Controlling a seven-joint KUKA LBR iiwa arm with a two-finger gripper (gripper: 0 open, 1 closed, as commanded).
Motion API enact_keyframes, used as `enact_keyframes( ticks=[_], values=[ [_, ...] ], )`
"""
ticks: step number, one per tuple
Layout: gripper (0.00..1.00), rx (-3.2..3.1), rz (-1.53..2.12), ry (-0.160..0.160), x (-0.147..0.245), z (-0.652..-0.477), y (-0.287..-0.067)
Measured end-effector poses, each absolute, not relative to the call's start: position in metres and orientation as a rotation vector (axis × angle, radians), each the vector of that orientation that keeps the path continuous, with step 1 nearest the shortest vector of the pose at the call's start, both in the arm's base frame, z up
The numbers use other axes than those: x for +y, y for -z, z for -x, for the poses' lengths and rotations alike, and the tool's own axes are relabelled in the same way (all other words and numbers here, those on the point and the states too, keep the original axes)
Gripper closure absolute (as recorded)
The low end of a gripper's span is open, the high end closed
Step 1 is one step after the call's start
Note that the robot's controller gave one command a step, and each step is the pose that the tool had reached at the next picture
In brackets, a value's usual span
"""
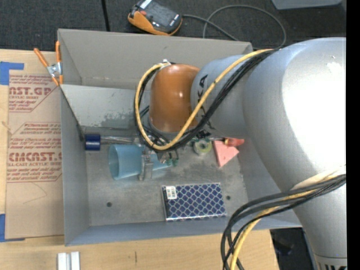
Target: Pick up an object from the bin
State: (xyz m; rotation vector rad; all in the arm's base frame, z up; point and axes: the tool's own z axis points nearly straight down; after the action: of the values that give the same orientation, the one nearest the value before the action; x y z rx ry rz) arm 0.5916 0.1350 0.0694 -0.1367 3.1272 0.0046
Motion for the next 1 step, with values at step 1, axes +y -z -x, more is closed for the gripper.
enact_keyframes(
  ticks=[1],
  values=[
    [1.0, 3.127, 0.137, -0.005, 0.1349, -0.5916, -0.0694]
  ],
)
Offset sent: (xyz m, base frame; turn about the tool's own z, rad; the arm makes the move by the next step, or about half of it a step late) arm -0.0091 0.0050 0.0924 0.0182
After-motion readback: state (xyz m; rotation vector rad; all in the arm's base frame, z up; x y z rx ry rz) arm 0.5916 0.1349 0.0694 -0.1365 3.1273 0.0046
